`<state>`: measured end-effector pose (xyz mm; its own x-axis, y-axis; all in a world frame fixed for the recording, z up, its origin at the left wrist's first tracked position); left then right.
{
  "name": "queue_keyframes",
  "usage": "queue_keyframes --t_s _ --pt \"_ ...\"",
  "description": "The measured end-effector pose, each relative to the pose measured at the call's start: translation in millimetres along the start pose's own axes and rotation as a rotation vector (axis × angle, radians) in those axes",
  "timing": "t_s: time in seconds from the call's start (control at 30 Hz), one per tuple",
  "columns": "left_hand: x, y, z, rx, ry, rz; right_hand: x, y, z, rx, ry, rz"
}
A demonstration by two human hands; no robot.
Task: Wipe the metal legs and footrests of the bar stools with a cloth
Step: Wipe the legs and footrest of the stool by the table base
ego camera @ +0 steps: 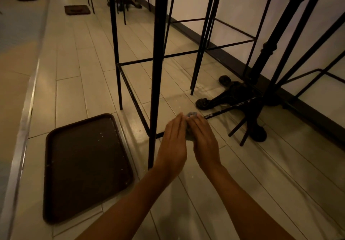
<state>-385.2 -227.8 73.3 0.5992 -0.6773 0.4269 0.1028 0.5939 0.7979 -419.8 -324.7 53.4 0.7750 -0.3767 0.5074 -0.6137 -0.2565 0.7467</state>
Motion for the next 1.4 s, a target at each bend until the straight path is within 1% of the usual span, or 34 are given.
queue_keyframes --t_s 0.07,0.1,0.2,0.37,0.57,0.73,0.83,0.93,1.03,1.13,1.3,1.4 --pt "13 -11 -4 0.137 0.087 -0.18 1 0 -1 -0.05 0.041 -0.02" --pt "17 -14 -6 0.216 0.11 -0.235 1 -1 0 -0.069 0.051 -0.025" --pt "24 -11 -9 0.357 0.117 -0.298 3 1 3 -0.077 0.042 -0.008" --pt "28 -8 -8 0.445 0.1 -0.338 18 11 15 -0.013 0.001 0.028" --pt "35 -8 -4 0.401 0.106 -0.314 27 28 28 0.057 -0.082 0.075" --pt "33 -6 -4 0.422 0.1 -0.263 17 9 27 0.104 -0.192 0.105" --pt "32 -10 -4 0.462 0.099 -0.265 7 3 18 0.147 -0.157 0.074" --pt "33 -13 -4 0.493 0.099 -0.274 8 5 22 0.121 -0.121 0.051" --pt "33 -15 -5 0.524 0.088 -0.246 15 8 33 0.095 -0.134 0.025" --pt "33 -14 -4 0.503 0.11 -0.205 20 14 47 0.087 -0.172 0.05" --pt "33 -13 -3 0.526 0.094 -0.214 28 21 59 0.119 -0.23 0.109" --pt "32 -9 -3 0.55 0.097 -0.153 22 18 48 0.055 -0.177 0.143"
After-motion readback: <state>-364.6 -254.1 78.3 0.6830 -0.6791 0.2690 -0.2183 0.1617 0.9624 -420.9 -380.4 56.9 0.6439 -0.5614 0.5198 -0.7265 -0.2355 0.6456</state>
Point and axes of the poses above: each hand's wrist, its own x-axis towards the middle knuckle, its own y-axis out of the back of the hand, z = x × y, the point moved 4 cm from there along x, towards the middle knuckle, and after that the axes turned 3 degrees about -y, right-handed, at the moved point
